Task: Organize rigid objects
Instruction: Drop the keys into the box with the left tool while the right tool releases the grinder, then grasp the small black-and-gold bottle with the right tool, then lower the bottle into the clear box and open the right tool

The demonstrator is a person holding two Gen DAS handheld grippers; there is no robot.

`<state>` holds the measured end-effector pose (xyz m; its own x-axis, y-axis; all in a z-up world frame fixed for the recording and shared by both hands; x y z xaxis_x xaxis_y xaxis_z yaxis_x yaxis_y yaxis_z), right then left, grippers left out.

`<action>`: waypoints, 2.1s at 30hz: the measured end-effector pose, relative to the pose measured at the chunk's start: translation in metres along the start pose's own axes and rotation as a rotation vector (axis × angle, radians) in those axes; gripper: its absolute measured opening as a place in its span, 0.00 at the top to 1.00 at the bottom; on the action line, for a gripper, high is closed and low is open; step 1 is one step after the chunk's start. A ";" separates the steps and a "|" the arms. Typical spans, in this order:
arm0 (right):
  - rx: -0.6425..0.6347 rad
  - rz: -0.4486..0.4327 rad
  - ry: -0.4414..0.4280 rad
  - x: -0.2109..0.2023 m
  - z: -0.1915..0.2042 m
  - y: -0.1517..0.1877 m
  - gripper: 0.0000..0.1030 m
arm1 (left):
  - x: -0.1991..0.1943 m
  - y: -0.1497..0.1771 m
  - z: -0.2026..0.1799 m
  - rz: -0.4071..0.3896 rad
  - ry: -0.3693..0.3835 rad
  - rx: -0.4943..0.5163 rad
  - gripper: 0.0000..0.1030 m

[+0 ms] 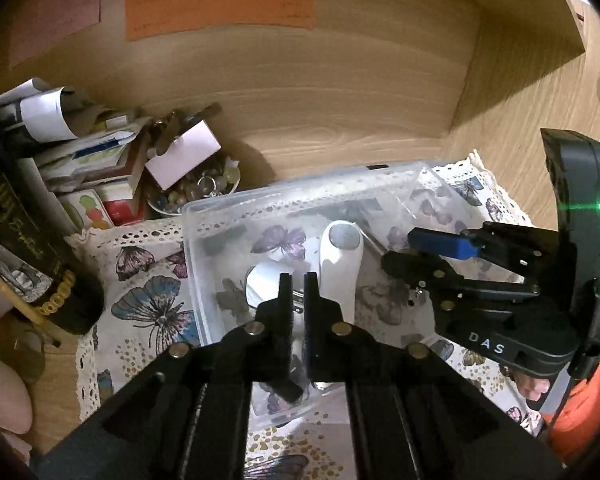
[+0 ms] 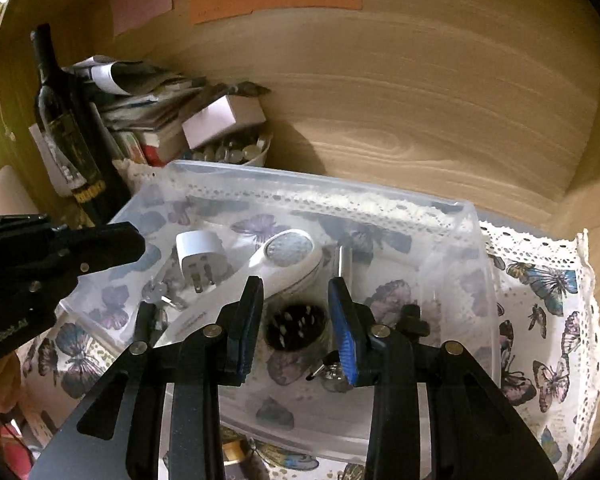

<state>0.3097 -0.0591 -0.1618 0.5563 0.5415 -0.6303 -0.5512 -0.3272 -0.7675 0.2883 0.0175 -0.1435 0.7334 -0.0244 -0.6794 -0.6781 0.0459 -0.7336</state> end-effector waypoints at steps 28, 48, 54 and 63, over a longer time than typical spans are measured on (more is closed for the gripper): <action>0.000 0.003 -0.002 -0.067 0.018 0.084 0.46 | -0.081 0.071 0.032 -0.059 -0.066 0.016 0.21; -0.030 0.005 0.000 -0.064 0.035 0.091 0.79 | -0.095 0.085 0.044 -0.142 -0.086 -0.044 0.21; -0.023 -0.136 0.015 -0.094 0.028 0.041 0.79 | -0.111 0.055 0.051 -0.217 -0.098 -0.091 0.21; 0.016 -0.119 0.048 -0.064 -0.010 0.002 0.79 | -0.124 0.030 0.054 -0.295 -0.104 -0.145 0.21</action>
<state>0.2796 -0.1024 -0.1245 0.6473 0.5380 -0.5399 -0.4890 -0.2503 -0.8356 0.1798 0.0761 -0.0804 0.8950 0.0864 -0.4376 -0.4304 -0.0904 -0.8981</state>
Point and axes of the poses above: each gripper's, at about its wrist camera, not at the fingertips, and x roughly the way its jaws point, z to its left, y to its underside, the point moved 9 cm from there along x, roughly the way its jaws point, and after that the axes turned 9 degrees about -y, right-handed, at the moved point
